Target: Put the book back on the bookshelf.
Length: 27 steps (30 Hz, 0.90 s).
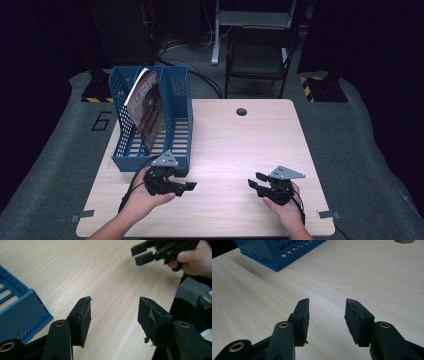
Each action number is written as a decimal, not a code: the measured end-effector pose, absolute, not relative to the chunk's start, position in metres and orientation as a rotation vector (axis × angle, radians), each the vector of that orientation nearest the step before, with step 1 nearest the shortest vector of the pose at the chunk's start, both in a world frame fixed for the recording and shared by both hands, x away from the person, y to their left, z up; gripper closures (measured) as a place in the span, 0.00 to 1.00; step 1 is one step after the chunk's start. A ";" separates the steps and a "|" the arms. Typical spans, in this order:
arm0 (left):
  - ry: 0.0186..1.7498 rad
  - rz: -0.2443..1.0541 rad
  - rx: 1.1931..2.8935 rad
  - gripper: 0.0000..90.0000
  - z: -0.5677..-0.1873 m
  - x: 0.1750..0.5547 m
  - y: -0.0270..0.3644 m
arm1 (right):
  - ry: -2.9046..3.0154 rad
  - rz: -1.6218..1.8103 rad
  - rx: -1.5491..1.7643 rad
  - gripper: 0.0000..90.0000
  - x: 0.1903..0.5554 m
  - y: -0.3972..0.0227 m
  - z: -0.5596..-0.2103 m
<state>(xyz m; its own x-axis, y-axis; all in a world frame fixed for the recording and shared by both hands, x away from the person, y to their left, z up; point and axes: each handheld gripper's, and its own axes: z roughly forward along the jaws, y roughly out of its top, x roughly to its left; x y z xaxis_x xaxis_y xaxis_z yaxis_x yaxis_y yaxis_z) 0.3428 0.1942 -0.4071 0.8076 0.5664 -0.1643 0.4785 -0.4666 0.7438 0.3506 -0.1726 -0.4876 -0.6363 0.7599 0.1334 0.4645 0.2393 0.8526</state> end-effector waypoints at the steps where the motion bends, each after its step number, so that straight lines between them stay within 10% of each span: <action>1: 0.772 0.144 2.138 0.49 -0.412 0.342 0.194 | 2.211 1.350 1.138 0.60 0.351 -0.173 -0.488; 27: 0.890 0.176 2.133 0.48 -0.491 0.341 0.215 | 2.238 1.329 1.134 0.59 0.353 -0.170 -0.493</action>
